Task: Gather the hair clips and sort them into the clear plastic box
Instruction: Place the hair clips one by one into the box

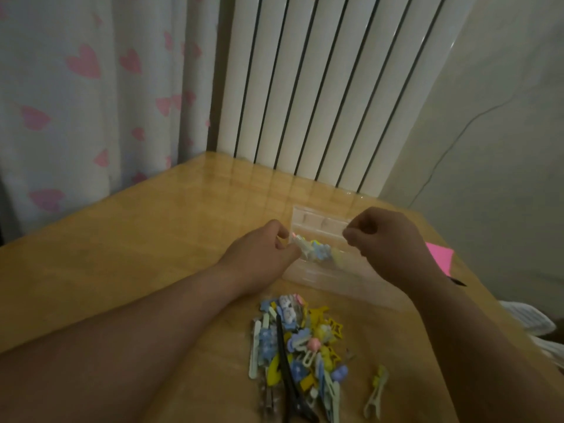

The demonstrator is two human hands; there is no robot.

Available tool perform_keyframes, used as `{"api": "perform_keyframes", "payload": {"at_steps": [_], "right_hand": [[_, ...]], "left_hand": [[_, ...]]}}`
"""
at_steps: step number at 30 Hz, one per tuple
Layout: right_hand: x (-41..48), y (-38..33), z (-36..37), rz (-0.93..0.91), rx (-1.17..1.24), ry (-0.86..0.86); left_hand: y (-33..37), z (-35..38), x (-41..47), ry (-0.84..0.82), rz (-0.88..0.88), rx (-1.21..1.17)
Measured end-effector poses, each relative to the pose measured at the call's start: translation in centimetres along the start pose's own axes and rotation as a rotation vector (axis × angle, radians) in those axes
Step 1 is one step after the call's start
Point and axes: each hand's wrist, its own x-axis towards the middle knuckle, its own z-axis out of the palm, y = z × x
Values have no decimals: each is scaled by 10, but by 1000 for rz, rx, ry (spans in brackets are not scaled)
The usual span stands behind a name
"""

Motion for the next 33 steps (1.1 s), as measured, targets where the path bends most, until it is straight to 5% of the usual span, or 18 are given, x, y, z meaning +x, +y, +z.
{"api": "perform_keyframes", "payload": {"at_steps": [5, 8, 13, 27, 33], "right_hand": [[-42, -17, -20, -118, -25, -462], [-46, -20, -13, -202, -293, -559], [-47, -21, -2, -254, -312, -639], [-47, -23, -7, -254, -314, -637], [-24, -3, -33, 18, 114, -276]], "left_hand": [[2, 2, 0, 21, -7, -35], [3, 1, 0, 39, 7, -40], [2, 0, -1, 42, 20, -59], [-1, 1, 1, 28, 10, -79], [-5, 5, 3, 14, -6, -49]]}}
